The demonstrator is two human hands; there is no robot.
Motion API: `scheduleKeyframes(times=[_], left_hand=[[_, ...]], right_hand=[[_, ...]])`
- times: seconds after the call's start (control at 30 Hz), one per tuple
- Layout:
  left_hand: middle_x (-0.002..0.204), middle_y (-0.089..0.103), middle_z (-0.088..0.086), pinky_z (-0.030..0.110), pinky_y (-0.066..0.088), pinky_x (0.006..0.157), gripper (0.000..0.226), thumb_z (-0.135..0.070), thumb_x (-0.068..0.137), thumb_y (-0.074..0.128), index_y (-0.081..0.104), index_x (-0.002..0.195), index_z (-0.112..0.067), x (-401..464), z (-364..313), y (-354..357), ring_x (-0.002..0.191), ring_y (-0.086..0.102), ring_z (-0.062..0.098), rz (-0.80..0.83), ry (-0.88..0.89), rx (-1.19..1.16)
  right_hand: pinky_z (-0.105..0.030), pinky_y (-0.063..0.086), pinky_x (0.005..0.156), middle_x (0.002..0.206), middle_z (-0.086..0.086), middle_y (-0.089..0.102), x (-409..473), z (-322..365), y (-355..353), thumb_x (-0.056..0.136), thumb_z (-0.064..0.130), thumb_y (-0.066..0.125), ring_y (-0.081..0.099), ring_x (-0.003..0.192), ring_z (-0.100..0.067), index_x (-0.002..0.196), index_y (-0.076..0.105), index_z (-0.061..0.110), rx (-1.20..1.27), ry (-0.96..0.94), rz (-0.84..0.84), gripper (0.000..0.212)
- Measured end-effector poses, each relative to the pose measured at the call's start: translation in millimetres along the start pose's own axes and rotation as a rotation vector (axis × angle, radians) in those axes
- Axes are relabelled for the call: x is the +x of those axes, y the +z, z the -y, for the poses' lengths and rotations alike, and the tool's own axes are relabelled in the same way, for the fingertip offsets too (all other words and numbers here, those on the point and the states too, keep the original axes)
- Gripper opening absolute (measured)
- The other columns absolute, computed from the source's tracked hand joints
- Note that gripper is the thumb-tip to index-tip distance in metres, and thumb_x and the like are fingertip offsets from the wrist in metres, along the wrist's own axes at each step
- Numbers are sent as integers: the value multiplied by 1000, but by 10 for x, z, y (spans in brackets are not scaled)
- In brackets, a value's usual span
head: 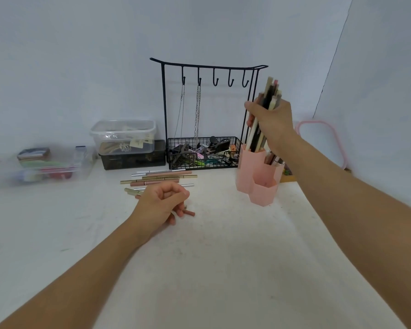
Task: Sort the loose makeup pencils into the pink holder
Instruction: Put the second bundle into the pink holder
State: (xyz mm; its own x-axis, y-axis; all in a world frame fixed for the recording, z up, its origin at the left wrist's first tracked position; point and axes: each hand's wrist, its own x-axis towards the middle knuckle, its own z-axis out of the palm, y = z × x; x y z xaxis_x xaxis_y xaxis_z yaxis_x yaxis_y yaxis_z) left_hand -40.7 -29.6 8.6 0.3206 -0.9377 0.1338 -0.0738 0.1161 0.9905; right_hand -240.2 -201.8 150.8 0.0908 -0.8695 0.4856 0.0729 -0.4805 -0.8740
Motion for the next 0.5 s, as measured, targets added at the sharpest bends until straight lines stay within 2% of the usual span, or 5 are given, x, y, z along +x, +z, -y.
scheduleKeyframes(times=[0.17, 0.3, 0.43, 0.5], left_hand=[[62, 65, 8, 26, 43, 40, 10, -9, 93, 70, 70, 83, -8, 0, -5, -1, 52, 59, 17, 5, -1, 15], [62, 65, 8, 26, 43, 41, 10, -10, 93, 70, 70, 84, -8, 1, -12, -5, 52, 59, 17, 9, -5, 24], [62, 65, 7, 26, 42, 41, 9, -10, 94, 69, 70, 85, -7, -4, -12, -1, 52, 59, 17, 11, -10, 18], [62, 65, 7, 25, 42, 40, 9, -10, 94, 69, 69, 86, -6, -3, -11, -3, 51, 59, 16, 14, -12, 20]], right_hand=[[-44, 64, 67, 72, -7, 67, -73, -190, -18, 88, 14, 75, 67, 67, -18, 94, 63, 11, -85, 174, 68, 14], [-32, 62, 61, 89, -10, 72, -101, -292, 10, 85, 16, 78, 69, 76, -17, 87, 65, 17, -148, 229, 80, 13], [-26, 49, 60, 76, 1, 67, -89, -446, 11, 76, 14, 79, 62, 71, -17, 78, 68, 17, -327, 294, 98, 11], [-24, 48, 61, 75, 2, 65, -87, -486, 6, 75, 12, 81, 62, 71, -16, 81, 70, 15, -327, 281, 102, 13]])
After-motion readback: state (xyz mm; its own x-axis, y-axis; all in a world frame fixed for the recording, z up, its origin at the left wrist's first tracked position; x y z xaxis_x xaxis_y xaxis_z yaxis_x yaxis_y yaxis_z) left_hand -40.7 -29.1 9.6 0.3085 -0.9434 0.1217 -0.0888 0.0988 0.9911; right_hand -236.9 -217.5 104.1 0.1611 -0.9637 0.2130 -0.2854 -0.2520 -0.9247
